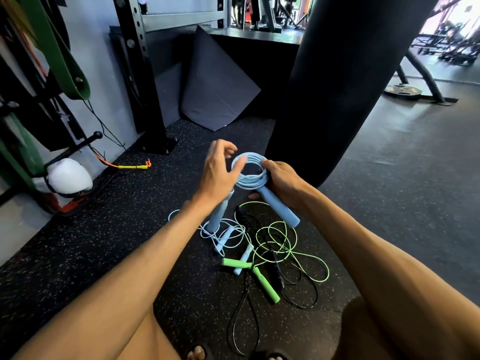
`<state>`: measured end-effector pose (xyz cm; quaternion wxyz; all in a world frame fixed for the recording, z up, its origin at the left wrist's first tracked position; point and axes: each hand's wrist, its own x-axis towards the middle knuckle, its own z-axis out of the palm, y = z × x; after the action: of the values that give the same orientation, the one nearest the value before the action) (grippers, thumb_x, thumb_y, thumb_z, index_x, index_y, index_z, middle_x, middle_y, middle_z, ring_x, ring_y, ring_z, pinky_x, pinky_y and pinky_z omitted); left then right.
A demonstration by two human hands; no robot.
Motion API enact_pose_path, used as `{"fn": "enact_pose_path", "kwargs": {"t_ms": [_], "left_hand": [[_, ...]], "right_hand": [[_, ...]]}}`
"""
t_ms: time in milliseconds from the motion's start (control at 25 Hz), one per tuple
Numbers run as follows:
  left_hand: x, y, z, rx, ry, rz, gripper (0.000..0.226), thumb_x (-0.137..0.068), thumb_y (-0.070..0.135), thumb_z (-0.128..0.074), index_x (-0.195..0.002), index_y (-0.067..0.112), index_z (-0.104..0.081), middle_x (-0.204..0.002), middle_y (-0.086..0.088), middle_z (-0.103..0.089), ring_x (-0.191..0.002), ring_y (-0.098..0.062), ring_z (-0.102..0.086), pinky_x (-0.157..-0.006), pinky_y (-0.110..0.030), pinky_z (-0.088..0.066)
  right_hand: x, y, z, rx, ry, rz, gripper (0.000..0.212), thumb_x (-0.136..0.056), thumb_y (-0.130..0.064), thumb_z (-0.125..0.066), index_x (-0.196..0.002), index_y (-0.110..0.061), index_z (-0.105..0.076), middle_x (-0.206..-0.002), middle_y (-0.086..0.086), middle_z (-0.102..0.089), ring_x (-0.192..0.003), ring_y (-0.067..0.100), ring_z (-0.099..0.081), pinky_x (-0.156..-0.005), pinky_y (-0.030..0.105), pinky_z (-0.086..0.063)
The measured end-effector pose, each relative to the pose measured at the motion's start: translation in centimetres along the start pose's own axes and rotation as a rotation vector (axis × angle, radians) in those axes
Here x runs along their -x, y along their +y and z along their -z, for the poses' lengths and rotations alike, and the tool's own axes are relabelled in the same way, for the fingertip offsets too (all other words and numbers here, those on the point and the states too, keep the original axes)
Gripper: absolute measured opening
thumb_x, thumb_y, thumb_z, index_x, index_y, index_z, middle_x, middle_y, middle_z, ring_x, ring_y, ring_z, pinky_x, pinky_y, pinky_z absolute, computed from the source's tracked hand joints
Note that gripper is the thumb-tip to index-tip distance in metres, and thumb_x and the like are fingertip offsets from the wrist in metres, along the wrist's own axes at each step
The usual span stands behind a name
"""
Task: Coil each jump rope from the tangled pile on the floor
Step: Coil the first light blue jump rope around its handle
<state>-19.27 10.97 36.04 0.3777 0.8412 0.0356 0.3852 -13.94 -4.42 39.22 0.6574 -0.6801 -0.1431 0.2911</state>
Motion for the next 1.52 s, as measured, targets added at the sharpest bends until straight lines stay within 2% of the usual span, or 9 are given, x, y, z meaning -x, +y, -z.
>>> {"fn": "enact_pose_path", "kwargs": {"t_ms": [160,320,520,680,760,1000,1240,1400,1520], "left_hand": [[-0.5,-3.3,2.3,0.437,-0.302,0.717,0.025,-0.097,0.034,-0.058,-0.105,0.012,-0.065,-0.097,-0.008,-0.066,-0.077,-0.014,-0.06,-0.067,-0.024,-0.047],[0.1,-7.0,4.5,0.491,-0.379,0.774,0.022,-0.098,0.024,-0.056,-0.108,0.009,-0.069,-0.095,-0.005,-0.07,-0.085,-0.012,-0.063,-0.074,-0.029,-0.051],[1.3,-12.7,5.0,0.277,-0.202,0.868,0.021,-0.102,0.024,-0.05,-0.109,0.008,-0.061,-0.092,-0.01,-0.064,-0.073,-0.014,-0.056,-0.057,-0.026,-0.046],[2.3,-19.0,6.8,0.055,-0.101,0.898,0.016,-0.1,0.035,-0.045,-0.091,0.026,-0.054,-0.097,-0.017,-0.068,-0.081,-0.035,-0.067,-0.072,-0.054,-0.056],[2.7,-20.8,8.2,0.071,-0.087,0.98,0.017,-0.102,0.036,-0.041,-0.096,0.023,-0.051,-0.097,-0.02,-0.067,-0.07,-0.039,-0.069,-0.066,-0.059,-0.057],[3.7,-23.5,12.3,0.017,0.103,1.023,0.023,-0.106,0.026,-0.037,-0.109,0.004,-0.043,-0.089,-0.015,-0.069,-0.042,-0.028,-0.059,-0.033,-0.024,-0.038],[7.3,-23.9,17.3,-0.111,0.41,1.058,0.022,-0.105,0.025,-0.038,-0.106,0.005,-0.048,-0.071,-0.013,-0.061,-0.031,-0.018,-0.052,-0.028,-0.022,-0.031],[11.0,-23.2,21.5,-0.168,0.577,1.09,0.022,-0.105,0.027,-0.038,-0.105,0.008,-0.05,-0.067,-0.011,-0.06,-0.033,-0.019,-0.053,-0.03,-0.023,-0.032],[13.5,-23.1,24.3,-0.176,0.677,1.097,0.022,-0.105,0.027,-0.039,-0.105,0.009,-0.051,-0.068,-0.011,-0.062,-0.035,-0.022,-0.055,-0.031,-0.023,-0.033]], "right_hand": [[-2.3,0.9,-1.9,0.202,-0.038,0.088,0.037,-0.106,-0.017,-0.035,-0.077,-0.006,-0.055,-0.056,0.005,-0.063,-0.049,0.017,-0.061,-0.051,0.028,-0.052],[-7.0,3.4,-3.7,0.451,-0.092,0.184,0.027,-0.102,-0.028,-0.04,-0.084,-0.011,-0.052,-0.078,0.01,-0.051,-0.072,0.021,-0.048,-0.069,0.04,-0.042],[-12.8,6.3,-8.3,0.554,-0.197,0.216,0.027,-0.104,-0.027,-0.04,-0.086,-0.01,-0.052,-0.082,0.005,-0.049,-0.075,0.014,-0.044,-0.069,0.038,-0.041],[-18.3,9.8,-13.3,0.535,-0.277,0.208,0.03,-0.105,-0.029,-0.04,-0.086,-0.009,-0.051,-0.081,0.003,-0.051,-0.075,0.013,-0.046,-0.072,0.037,-0.041],[-20.4,11.2,-15.8,0.527,-0.332,0.197,0.03,-0.105,-0.03,-0.041,-0.088,-0.009,-0.054,-0.079,-0.001,-0.054,-0.071,0.01,-0.048,-0.071,0.036,-0.042],[-23.1,12.7,-22.6,0.447,-0.498,0.163,0.031,-0.105,-0.03,-0.041,-0.093,-0.006,-0.058,-0.078,-0.002,-0.055,-0.069,0.009,-0.048,-0.066,0.029,-0.039],[-21.9,13.1,-29.9,0.448,-0.692,0.199,0.04,-0.104,-0.033,-0.042,-0.102,0.001,-0.063,-0.095,0.014,-0.069,-0.082,0.02,-0.066,-0.079,0.045,-0.055],[-19.5,13.7,-35.3,0.421,-0.823,0.15,0.033,-0.105,-0.025,-0.043,-0.113,0.005,-0.051,-0.095,0.007,-0.056,-0.057,-0.012,-0.061,-0.046,0.012,-0.049],[-18.5,14.8,-39.2,0.395,-0.9,0.158,0.028,-0.104,-0.03,-0.045,-0.113,-0.003,-0.046,-0.098,0.008,-0.057,-0.07,0.0,-0.068,-0.049,0.02,-0.056]]}}
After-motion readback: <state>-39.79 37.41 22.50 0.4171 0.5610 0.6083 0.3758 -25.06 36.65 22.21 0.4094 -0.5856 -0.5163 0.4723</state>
